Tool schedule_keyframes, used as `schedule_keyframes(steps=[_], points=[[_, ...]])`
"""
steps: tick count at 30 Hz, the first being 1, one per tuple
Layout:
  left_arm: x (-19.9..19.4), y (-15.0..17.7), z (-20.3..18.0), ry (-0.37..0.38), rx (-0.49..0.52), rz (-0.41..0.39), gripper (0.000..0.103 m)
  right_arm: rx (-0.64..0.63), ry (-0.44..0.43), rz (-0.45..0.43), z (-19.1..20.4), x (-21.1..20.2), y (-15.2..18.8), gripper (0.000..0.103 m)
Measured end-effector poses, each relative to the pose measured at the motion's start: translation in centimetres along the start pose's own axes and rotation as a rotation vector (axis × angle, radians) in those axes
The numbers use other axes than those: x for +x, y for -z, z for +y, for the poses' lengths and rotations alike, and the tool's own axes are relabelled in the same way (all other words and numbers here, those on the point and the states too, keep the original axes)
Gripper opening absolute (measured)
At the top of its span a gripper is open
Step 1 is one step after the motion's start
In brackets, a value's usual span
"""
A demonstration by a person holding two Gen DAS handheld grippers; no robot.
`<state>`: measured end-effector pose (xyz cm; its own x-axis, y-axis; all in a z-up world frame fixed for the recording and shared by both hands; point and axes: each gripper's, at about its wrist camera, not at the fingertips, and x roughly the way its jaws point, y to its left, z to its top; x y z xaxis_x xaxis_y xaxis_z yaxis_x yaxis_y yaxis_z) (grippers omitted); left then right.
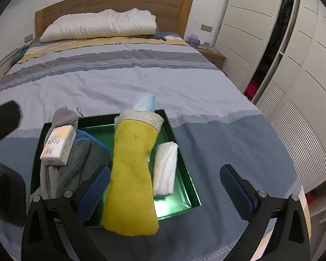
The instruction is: Organize soft objects
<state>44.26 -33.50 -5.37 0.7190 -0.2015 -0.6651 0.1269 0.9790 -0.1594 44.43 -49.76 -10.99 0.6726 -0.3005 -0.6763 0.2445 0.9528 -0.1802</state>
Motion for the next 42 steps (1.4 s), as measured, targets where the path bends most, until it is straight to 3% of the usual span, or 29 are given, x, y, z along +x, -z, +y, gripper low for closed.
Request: schedule_keyframes(steps=[9,20,28,37,38,39,42], points=[[-7.7,3.9,0.5,0.084,0.096,-0.026,0.073,0.060,0.005,-0.021,-1.1,-5.1,3.2,0.103],[-14.6,11.0,6.8,0.028,0.229,0.022,0.073,0.087,-0.005,-0.048,1.0,-16.0,12.5,0.103],[-18.7,14.5,12.4,0.015,0.216,0.075,0.073,0.076,-0.055,-0.071,4.9,-25.3,18.3,0.103],[-23.6,16.8,17.4,0.024,0.167,0.050,0.073,0.070,-0.071,-0.130,8.9,-35.4,23.5,0.103],[-24.2,16.9,17.8,0.026,0.166,0.041,0.081,0.068,-0.067,-0.142,9.3,-36.5,24.0,0.103],[-25.0,17.1,18.3,0.025,0.164,0.030,0.099,0.065,-0.066,-0.149,9.7,-37.3,24.3,0.103],[-27.4,17.9,19.4,0.036,0.151,-0.010,0.102,0.056,-0.064,-0.173,11.0,-40.0,25.6,0.103]])
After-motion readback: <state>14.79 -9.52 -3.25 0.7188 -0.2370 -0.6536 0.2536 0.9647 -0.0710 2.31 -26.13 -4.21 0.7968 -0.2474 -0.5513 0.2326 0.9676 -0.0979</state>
